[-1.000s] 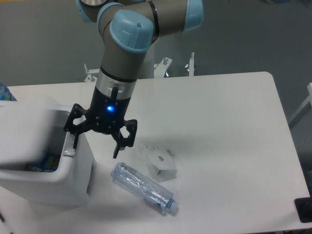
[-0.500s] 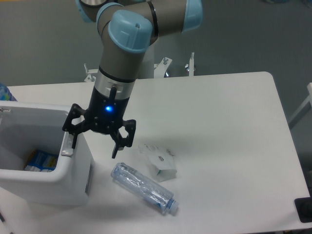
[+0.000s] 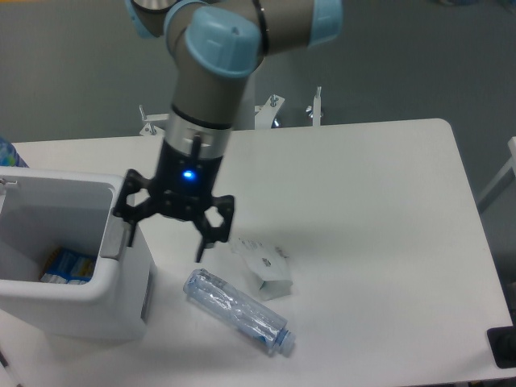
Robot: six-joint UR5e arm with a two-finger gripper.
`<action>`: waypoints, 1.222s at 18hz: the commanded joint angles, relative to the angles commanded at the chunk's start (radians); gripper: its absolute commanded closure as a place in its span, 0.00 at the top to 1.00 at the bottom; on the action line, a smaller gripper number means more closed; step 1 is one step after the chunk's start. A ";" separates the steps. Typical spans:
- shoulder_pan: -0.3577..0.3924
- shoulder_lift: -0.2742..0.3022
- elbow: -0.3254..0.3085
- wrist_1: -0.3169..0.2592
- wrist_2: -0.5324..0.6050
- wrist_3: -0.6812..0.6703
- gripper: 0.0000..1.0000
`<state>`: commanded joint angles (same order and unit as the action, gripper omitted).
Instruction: Open the trash can
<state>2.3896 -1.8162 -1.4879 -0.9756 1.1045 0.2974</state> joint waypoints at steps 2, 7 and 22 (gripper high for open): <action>0.066 -0.012 -0.009 -0.002 0.000 0.063 1.00; 0.200 -0.049 -0.009 -0.003 0.000 0.161 1.00; 0.246 -0.104 0.011 -0.053 0.213 0.385 1.00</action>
<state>2.6355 -1.9205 -1.4772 -1.0291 1.3175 0.6825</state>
